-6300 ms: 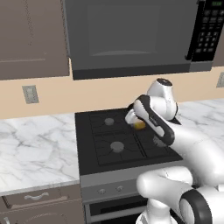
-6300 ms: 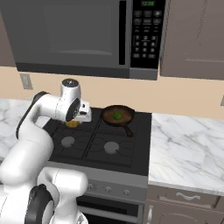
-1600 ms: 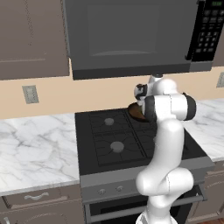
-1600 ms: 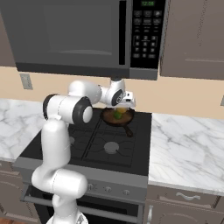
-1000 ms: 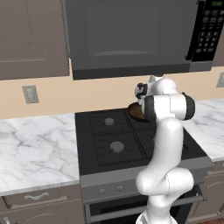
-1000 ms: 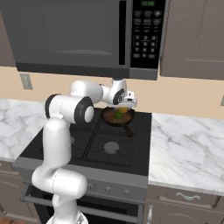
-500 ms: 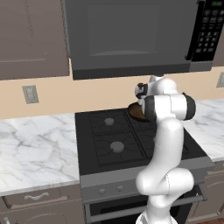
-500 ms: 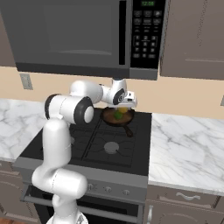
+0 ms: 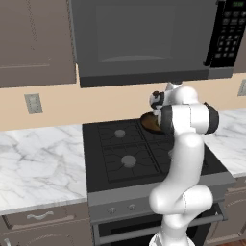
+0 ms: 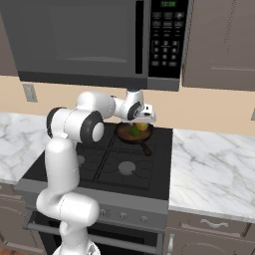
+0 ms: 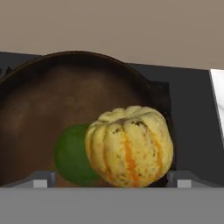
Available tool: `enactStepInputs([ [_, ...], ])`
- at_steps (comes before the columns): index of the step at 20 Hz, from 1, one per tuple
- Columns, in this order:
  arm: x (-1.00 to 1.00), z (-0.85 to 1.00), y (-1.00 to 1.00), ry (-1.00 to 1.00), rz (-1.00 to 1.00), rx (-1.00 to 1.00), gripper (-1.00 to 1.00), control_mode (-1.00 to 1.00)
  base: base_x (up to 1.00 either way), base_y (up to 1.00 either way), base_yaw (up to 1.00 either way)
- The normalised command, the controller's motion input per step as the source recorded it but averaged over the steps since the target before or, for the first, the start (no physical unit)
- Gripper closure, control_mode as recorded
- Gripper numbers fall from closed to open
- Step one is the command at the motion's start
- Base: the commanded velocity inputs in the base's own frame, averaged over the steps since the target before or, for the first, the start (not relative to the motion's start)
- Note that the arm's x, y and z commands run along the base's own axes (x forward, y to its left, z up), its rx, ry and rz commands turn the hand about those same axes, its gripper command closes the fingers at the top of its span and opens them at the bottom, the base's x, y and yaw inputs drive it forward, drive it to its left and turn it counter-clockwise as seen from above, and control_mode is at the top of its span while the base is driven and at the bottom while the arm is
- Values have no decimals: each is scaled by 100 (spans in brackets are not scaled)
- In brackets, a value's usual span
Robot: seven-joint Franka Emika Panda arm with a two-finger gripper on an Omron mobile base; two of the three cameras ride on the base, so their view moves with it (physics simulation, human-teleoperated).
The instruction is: Put the lime and squash in the pan. Then turn on the rear right burner and set the heat to medium.
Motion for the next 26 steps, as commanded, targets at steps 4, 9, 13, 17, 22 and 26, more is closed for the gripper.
enactStepInputs([
  [4, -15, 29, 0, -9, 0, 0, -100, -100, 0, 0, 0],
  [9, -20, 31, 0, -9, 0, 3, -100, -100, 0, 0, 0],
  [13, -51, 19, -1, -5, 0, 2, -100, -100, 0, 0, 0],
  [17, -97, 4, -2, 0, 0, 3, -100, -100, 0, 0, 0],
  [22, -57, 1, 0, 9, 0, 0, -100, -100, 0, 0, 0],
  [26, -43, 0, 0, 15, 0, 0, -100, -100, 0, 0, 0],
])
